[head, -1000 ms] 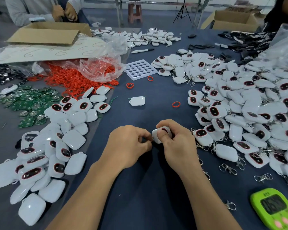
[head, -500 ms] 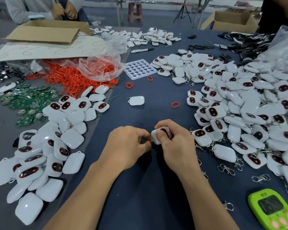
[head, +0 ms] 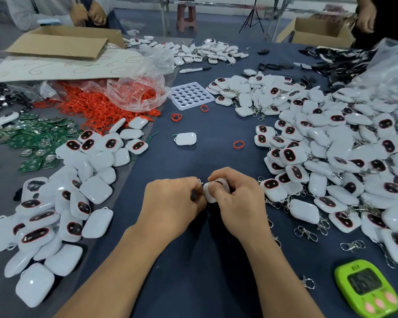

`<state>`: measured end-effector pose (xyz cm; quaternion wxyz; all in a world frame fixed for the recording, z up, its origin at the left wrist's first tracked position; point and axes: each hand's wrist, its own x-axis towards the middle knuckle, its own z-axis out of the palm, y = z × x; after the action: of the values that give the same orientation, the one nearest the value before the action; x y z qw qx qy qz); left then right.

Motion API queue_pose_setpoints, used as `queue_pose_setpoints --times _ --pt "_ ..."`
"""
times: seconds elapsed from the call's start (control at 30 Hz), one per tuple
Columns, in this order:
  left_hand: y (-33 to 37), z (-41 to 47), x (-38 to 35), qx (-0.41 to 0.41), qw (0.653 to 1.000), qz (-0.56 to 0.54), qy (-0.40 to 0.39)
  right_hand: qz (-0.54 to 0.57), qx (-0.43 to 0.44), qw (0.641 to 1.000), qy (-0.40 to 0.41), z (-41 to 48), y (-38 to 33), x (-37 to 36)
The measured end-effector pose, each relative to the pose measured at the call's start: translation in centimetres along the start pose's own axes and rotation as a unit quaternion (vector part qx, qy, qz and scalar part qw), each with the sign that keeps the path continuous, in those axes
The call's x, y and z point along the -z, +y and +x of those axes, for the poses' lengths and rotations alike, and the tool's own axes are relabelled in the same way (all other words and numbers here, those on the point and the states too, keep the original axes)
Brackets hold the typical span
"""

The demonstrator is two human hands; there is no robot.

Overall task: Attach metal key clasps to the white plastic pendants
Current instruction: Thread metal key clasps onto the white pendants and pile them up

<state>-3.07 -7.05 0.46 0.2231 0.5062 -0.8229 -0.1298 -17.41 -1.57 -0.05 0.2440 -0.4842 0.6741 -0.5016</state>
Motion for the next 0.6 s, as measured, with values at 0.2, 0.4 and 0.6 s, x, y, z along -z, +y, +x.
queue_pose_setpoints --times 0.2,0.4,0.6 --pt "-0.6 0.6 0.6 0.06 0.974 -0.217 -0.01 0.119 -0.066 0.99 0.034 0.3 -0.4 0.5" --pt "-0.4 0.8 1.0 0.025 0.95 -0.308 -0.045 0.26 -0.107 0.96 0.014 0.2 -0.8 1.1" --pt "-0.4 0.6 0.7 0.01 0.961 -0.267 -0.07 0.267 -0.105 0.958 0.007 0.1 -0.8 1.3"
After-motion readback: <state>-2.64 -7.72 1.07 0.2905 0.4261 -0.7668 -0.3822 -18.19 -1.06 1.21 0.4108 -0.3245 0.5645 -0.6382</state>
